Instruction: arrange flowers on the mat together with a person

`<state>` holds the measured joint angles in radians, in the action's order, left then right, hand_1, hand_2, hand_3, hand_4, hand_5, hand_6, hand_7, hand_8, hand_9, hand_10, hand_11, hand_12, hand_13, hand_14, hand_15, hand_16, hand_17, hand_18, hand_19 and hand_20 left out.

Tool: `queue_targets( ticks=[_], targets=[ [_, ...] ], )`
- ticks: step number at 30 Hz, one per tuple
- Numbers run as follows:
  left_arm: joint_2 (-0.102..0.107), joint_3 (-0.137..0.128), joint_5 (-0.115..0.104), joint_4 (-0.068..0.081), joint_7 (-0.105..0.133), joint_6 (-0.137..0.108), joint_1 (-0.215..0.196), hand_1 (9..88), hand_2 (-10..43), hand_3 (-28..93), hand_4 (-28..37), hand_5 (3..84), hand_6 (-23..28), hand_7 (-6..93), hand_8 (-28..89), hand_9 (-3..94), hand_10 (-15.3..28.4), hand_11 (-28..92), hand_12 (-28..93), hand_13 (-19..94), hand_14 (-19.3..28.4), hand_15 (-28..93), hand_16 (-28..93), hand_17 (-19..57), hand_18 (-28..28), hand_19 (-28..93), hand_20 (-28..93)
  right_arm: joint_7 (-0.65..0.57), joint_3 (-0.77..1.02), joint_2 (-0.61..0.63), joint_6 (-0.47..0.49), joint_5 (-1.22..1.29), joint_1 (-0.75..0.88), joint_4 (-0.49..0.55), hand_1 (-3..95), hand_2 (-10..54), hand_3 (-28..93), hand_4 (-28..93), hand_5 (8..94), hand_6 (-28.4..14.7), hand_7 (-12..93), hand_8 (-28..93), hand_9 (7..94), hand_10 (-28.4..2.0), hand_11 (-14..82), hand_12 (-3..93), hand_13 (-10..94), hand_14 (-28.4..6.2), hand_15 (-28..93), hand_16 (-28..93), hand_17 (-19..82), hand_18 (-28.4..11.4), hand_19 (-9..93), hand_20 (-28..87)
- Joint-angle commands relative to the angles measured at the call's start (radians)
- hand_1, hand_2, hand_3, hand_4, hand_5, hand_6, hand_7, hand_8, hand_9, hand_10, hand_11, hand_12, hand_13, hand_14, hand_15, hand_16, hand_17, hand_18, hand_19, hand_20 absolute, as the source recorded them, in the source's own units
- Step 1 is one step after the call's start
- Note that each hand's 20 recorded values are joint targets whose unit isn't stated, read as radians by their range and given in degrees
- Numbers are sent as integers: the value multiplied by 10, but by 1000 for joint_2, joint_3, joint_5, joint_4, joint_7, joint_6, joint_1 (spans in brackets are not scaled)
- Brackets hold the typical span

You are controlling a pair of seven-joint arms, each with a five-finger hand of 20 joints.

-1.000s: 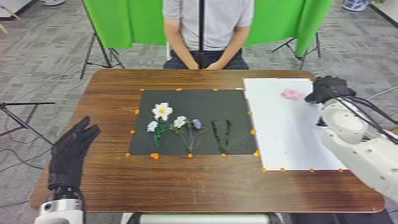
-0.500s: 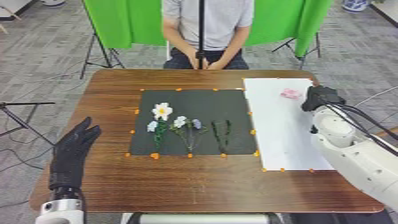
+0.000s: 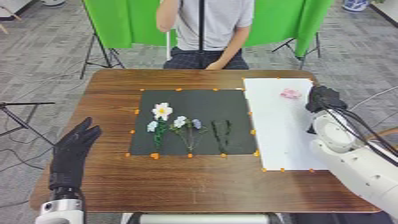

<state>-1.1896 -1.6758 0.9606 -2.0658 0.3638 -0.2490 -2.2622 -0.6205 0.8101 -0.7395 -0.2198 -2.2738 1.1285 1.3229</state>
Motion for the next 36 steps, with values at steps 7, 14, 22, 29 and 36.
queue_targets(
  ticks=[7, 14, 22, 29, 36],
  targets=[
    [2, 1, 7, 7, -24, 23, 1, 232, -70, 722, -274, 449, 62, 64, -59, 462, 139, 150, 99, 372, 155, 107, -23, 112, 125, 35, 205, 28, 129, 21, -201, 205, 58, 442, 626, -95, 574, -203, 824, -3, 179, 59, 937, -90, 117, 309, 937, -15, 475, 214, 693, -94, 838, 215],
    [5, 1, 8, 9, -28, 29, 10, 232, -70, 721, -274, 449, 62, 63, -59, 462, 139, 150, 99, 372, 155, 106, -23, 112, 125, 36, 205, 107, 39, -62, -116, 373, 16, 526, 625, -95, 576, -198, 825, -3, 177, 65, 937, -90, 120, 311, 937, -13, 480, 208, 695, -92, 841, 216],
    [0, 2, 12, 8, -34, 33, 7, 232, -69, 721, -275, 449, 63, 63, -59, 462, 140, 149, 98, 372, 155, 106, -23, 111, 125, 36, 204, 129, -87, -115, -20, 432, -38, 490, 622, -95, 576, -193, 823, -2, 175, 68, 937, -89, 109, 323, 937, -10, 479, 207, 695, -87, 843, 215],
    [-1, -1, 10, 6, -37, 31, 2, 231, -67, 720, -275, 448, 62, 62, -59, 460, 140, 148, 98, 371, 155, 106, -22, 109, 126, 38, 204, 124, -128, -134, 36, 450, -67, 474, 618, -95, 576, -191, 822, 1, 179, 71, 937, -90, 111, 331, 937, -9, 479, 208, 694, -87, 847, 214],
    [-4, 3, 13, 8, -43, 37, 5, 230, -67, 719, -275, 445, 60, 63, -58, 460, 141, 148, 99, 369, 156, 105, -22, 107, 128, 43, 205, 119, -150, -148, 91, 459, -72, 456, 606, -95, 575, -190, 820, 5, 185, 76, 937, -88, 128, 341, 937, -7, 487, 212, 691, -89, 856, 214]
  ],
)
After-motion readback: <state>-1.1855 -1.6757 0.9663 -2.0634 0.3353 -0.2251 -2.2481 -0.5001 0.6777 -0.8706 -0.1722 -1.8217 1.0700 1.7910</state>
